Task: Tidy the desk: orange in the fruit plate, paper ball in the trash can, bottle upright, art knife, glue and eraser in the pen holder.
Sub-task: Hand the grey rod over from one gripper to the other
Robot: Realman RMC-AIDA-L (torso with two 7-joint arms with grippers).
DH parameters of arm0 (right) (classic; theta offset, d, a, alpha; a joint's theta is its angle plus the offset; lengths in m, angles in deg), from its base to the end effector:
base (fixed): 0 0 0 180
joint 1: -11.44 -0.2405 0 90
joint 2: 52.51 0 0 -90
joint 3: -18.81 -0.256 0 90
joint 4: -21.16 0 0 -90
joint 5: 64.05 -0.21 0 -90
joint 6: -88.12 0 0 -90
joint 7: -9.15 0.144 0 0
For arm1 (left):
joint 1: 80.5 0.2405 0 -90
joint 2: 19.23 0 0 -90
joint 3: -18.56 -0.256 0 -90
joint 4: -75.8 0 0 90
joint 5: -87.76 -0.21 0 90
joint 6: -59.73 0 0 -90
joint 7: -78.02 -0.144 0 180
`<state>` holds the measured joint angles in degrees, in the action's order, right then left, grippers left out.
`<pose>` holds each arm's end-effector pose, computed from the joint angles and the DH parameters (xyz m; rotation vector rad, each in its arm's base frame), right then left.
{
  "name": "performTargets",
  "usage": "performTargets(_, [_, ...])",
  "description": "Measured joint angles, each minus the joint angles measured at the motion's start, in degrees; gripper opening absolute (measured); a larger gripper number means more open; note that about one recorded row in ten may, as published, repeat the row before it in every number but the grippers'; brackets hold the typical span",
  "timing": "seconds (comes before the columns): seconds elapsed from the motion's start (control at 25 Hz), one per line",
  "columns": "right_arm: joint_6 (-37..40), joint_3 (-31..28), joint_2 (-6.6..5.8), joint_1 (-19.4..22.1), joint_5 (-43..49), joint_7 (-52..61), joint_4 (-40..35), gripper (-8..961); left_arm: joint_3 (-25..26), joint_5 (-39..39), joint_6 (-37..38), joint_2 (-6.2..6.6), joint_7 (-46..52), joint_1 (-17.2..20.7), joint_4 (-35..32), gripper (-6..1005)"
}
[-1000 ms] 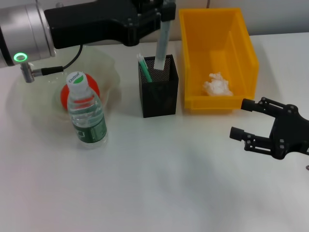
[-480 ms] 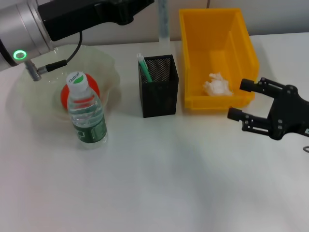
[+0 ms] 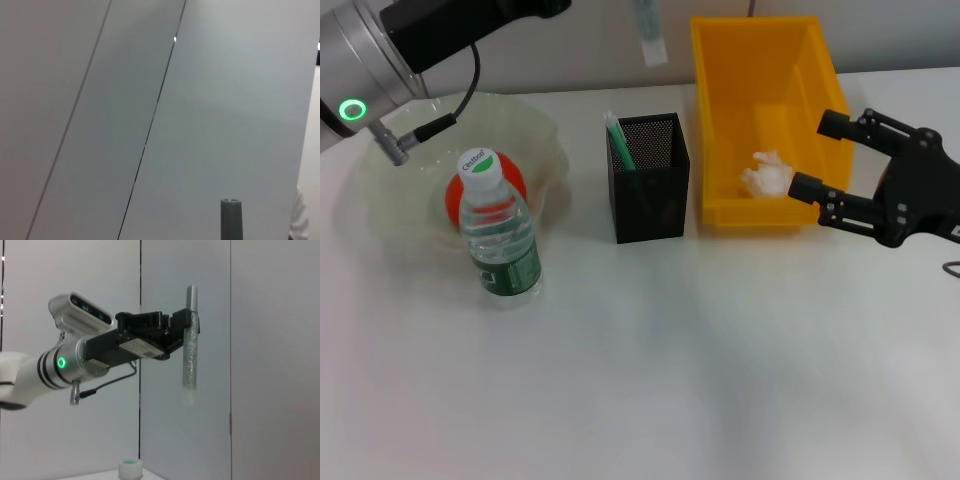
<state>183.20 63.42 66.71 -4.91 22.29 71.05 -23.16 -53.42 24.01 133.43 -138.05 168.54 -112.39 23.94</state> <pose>0.2710 0.2914 0.0517 -2.3710 0.2242 1.0141 -0.1130 0.3784 0.0261 -2.4852 -0.4836 -1.3981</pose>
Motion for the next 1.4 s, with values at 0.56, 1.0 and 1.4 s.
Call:
performTargets(0.56, [0.02,0.40,0.16,-1.90,-3.58,-3.80,2.18,785,-6.93,22.52,0.78,-0.20,-4.14,0.51,11.25,163])
performTargets(1.0, [1.33,0.71,0.17,-3.12,-9.08,-8.44,5.55,784,-13.15,33.62,0.91,-0.27,-5.21,-0.44,15.22,163])
performTargets(1.4, [4.15,0.89,0.23,-4.22,-12.39,-11.67,8.30,784,-19.80,44.11,0.92,-0.30,-5.36,-0.55,16.18,163])
